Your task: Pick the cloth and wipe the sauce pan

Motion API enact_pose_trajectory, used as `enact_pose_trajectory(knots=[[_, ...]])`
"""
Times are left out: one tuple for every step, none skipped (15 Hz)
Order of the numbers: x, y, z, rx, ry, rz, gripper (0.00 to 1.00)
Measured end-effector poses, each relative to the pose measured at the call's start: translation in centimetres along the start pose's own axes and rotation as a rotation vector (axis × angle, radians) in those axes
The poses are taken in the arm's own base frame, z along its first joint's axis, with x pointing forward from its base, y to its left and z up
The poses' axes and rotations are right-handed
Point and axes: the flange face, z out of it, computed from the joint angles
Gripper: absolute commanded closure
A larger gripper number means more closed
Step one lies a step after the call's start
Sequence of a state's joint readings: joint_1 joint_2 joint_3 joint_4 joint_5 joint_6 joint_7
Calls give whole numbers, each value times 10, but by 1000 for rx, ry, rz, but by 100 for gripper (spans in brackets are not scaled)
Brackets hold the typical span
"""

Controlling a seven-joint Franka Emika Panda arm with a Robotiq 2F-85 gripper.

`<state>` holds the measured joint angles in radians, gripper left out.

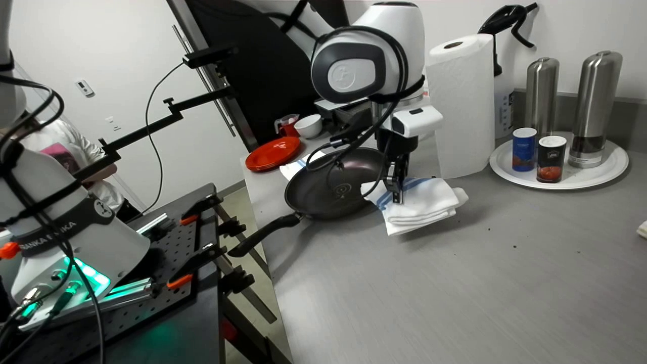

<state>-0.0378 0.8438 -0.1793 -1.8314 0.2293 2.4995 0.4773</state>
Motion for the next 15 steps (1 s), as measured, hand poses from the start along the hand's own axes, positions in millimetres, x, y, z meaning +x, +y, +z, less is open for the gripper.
enact_pose_trajectory(knots=[[-5,-5,-6,3,8,-14,96],[-10,-10,-12,6,18,-28,96],[-15,-14,-19,9,27,-42,96],[-21,-18,-25,13,35,-55,96],[-27,-22,-32,18,42,-69,96],[-33,-25,-37,21,45,-84,96],[-38,-27,-43,23,47,-97,96],[-44,-30,-47,25,48,-110,96],[-50,-32,-51,27,45,-124,96],[-56,-33,-53,29,40,-139,96],[-63,-34,-53,30,33,-152,96],[-69,-34,-52,29,26,-160,96],[-76,-35,-49,24,17,-168,96],[-84,-36,-45,18,7,-177,96],[-93,-37,-40,10,-6,-188,96]])
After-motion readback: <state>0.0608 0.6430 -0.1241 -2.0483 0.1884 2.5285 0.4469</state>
